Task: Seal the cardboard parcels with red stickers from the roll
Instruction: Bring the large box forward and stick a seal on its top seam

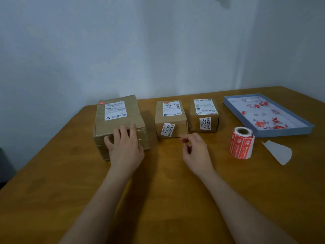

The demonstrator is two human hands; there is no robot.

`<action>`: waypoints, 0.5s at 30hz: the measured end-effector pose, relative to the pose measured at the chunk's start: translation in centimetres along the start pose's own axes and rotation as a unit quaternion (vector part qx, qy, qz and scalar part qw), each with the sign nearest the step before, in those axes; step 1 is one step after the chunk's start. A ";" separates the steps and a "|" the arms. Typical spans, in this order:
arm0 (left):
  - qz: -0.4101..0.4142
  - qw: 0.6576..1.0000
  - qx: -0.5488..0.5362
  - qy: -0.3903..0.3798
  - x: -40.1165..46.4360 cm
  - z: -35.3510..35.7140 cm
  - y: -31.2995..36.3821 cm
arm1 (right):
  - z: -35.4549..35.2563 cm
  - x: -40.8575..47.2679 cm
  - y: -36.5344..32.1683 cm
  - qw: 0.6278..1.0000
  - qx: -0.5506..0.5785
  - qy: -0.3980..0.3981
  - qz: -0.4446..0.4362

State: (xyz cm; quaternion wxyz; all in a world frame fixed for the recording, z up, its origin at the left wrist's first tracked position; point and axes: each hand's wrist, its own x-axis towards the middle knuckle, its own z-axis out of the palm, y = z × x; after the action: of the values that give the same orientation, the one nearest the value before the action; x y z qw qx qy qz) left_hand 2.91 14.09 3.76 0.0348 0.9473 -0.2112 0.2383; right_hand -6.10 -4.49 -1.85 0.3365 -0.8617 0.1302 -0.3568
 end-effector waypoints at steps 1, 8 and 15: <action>0.000 1.000 0.006 0.001 -0.3 -0.4 0.3 | 0.0 -0.3 -0.2 1.000 0.000 -0.005 -0.005; -0.017 0.997 -0.076 -0.030 -1.4 -5.8 3.3 | -0.2 -2.1 -1.0 0.999 0.030 -0.006 0.022; -0.088 0.947 -0.301 -0.062 -1.1 -9.1 1.9 | -2.6 -4.0 -2.3 0.968 0.180 0.003 0.173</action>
State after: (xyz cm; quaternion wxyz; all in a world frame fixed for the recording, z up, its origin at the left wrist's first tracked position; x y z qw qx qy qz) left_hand -2.74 14.28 11.20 0.3259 0.9207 -0.1902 0.1000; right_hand -10.83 -2.25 -1.07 0.5428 -0.7497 0.2124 -0.3135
